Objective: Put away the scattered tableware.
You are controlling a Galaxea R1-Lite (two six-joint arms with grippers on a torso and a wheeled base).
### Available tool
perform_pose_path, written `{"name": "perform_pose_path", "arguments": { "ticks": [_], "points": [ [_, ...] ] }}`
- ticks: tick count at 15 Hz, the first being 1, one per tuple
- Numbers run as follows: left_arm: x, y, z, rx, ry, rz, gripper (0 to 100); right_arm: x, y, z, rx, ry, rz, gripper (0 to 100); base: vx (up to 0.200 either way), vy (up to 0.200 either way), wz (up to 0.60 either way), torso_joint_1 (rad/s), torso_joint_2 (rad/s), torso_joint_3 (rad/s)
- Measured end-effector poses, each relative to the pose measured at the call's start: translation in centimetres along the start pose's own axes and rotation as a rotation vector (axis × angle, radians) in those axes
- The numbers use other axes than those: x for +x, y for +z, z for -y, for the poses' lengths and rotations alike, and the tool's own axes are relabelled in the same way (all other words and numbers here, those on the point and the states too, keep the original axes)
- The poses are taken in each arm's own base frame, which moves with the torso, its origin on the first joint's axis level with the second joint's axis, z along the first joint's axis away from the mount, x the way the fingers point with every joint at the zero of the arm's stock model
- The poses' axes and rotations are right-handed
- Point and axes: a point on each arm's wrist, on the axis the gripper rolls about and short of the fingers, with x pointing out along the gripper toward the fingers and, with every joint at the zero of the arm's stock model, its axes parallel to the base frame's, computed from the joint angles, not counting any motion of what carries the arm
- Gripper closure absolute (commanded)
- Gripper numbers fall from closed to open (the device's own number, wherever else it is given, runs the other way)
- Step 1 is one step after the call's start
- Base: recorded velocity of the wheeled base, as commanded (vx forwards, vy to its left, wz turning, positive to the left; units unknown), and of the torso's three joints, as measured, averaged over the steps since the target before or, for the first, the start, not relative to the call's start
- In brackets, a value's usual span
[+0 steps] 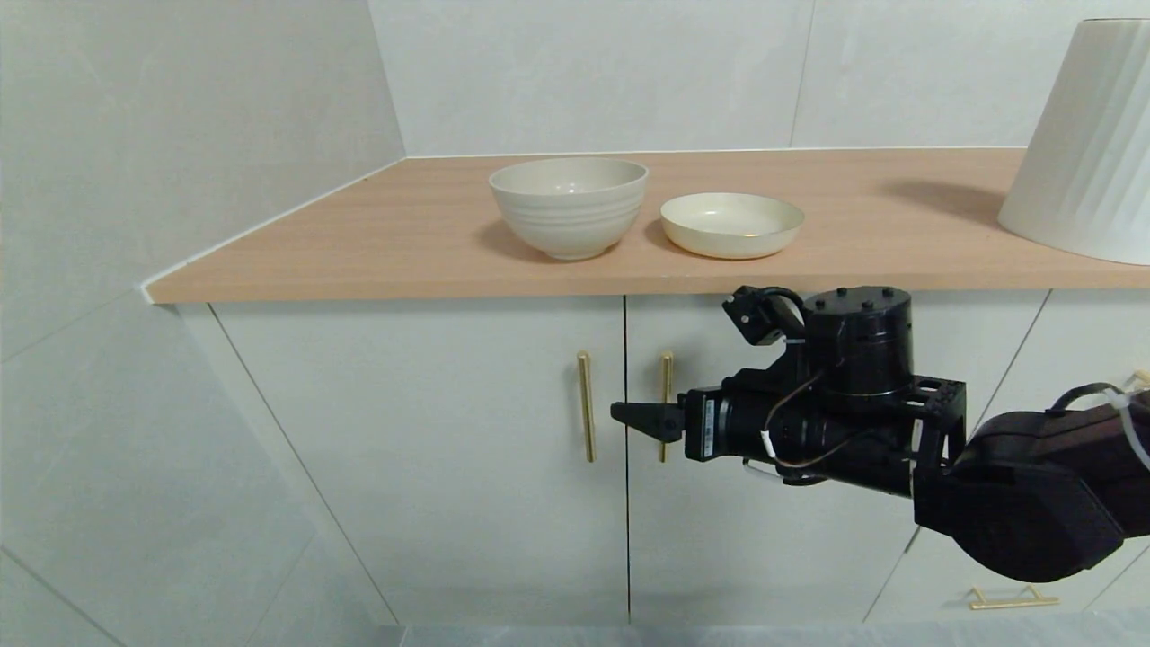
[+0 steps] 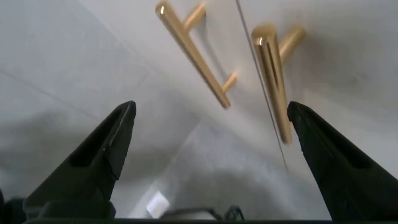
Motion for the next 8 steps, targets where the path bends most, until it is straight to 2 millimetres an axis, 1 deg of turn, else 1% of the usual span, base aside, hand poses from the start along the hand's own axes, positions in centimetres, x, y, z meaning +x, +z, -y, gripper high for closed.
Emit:
{"name": "perform_pose_path", "arguments": {
  "ticks": [3,6,8],
  "points": [
    [0.0,0.0,0.0,-0.001,0.0,0.0,0,1.1,-0.5,0.4,0.004,-0.031,0.036,0,0.0,0.0,0.0,0.0,0.0,0.0],
    [0.0,0.0,0.0,-0.001,0.0,0.0,0,1.9,-0.8,0.7,0.005,-0.027,0.062,0,0.0,0.0,0.0,0.0,0.0,0.0],
    [0.0,0.0,0.0,-0.001,0.0,0.0,0,2.3,-1.1,0.5,0.045,-0.016,0.067,0,0.0,0.0,0.0,0.0,0.0,0.0]
  ]
}}
